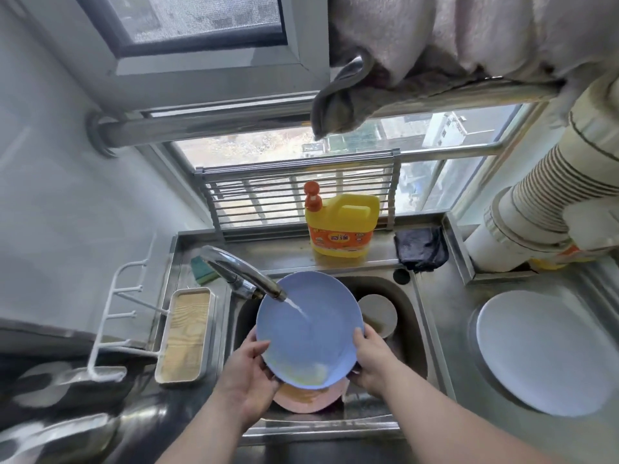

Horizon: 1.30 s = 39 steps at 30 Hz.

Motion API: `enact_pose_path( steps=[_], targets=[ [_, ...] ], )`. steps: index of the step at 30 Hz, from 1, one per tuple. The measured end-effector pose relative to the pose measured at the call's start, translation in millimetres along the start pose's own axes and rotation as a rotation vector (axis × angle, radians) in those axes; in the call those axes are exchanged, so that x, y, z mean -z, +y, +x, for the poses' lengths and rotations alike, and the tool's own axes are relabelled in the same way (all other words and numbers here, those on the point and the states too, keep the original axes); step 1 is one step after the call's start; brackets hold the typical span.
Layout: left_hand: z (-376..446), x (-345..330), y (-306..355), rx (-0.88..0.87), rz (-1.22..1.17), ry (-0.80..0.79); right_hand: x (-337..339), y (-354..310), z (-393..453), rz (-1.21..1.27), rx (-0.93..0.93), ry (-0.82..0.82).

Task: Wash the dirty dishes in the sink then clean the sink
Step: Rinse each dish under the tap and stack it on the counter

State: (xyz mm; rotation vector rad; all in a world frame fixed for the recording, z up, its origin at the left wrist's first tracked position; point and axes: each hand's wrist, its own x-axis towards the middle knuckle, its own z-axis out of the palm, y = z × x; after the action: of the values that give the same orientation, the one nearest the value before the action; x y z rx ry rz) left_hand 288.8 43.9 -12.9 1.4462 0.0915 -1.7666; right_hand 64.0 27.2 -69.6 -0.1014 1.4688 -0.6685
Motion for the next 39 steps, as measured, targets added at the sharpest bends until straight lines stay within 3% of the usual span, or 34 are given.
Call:
enact_pose_path(
  steps=[8, 16, 21, 25, 31, 39],
  targets=[
    [-5, 6, 8, -0.072, 0.020, 0.078, -31, 8, -3, -0.023, -0.157, -0.199],
    [13, 6, -23, 0.093, -0.032, 0.224, 17, -14, 1, -0.110, -0.223, -0.123],
    [23, -17, -41, 0.231, -0.064, 0.198, 33, -48, -24, -0.104, -0.015, -0.242],
    [28, -44, -48, 0.323, 0.015, 0.048, 44, -71, -44, -0.252, 0.243, -0.285],
    [38, -68, -35, 0.222, 0.028, 0.077, 70, -77, -36, -0.163, 0.309, -0.282],
    [30, -57, 0, -0.026, -0.013, 0.013, 33, -37, 11, 0.304, 0.155, -0.152]
  ],
)
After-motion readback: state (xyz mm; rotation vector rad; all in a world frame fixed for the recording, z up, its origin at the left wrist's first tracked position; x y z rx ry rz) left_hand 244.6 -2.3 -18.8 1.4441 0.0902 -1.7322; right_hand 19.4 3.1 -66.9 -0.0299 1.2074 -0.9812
